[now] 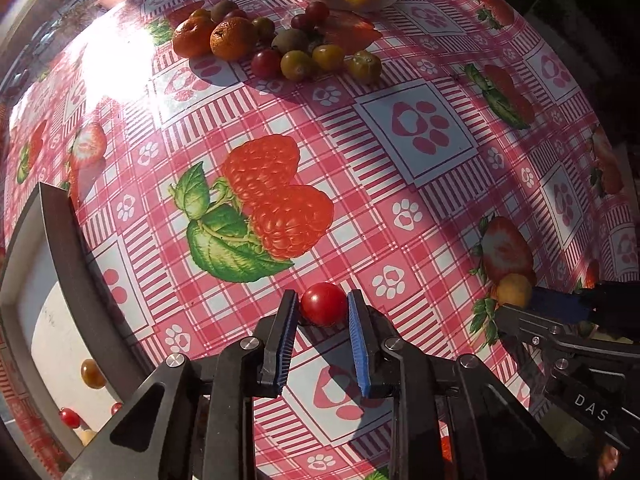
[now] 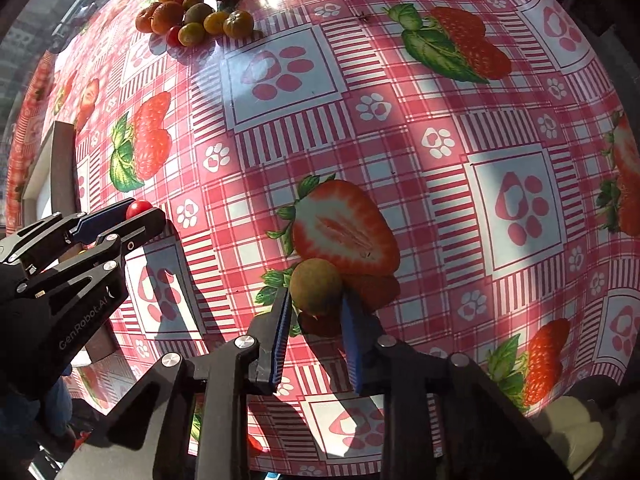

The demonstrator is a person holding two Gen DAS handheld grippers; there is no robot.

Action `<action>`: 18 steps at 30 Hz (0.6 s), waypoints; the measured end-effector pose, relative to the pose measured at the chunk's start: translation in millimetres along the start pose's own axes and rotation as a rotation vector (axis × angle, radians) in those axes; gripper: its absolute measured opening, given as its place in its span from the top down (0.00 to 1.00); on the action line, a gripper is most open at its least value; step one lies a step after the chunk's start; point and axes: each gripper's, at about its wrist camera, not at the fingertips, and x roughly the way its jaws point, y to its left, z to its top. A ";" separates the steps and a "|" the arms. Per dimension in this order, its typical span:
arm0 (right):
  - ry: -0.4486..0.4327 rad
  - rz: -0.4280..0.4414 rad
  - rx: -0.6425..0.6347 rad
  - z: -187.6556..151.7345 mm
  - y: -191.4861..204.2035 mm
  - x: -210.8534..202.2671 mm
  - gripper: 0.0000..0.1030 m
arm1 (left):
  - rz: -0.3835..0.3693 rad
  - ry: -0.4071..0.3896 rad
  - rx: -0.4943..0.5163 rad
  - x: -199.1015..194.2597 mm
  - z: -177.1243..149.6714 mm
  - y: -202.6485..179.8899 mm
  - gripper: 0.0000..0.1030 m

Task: Organize fruits
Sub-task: 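Grasp a brown round fruit with the right gripper while the left grasps a red cherry tomato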

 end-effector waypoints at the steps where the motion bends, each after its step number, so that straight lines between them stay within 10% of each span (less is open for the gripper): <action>1: -0.005 0.013 0.002 -0.3 -0.4 -2.0 0.74 | -0.005 -0.007 -0.007 -2.9 -1.0 3.3 0.74; 18: 0.008 -0.015 -0.068 18.0 23.0 4.4 0.68 | -0.028 -0.032 -0.077 -21.9 -23.2 31.6 0.74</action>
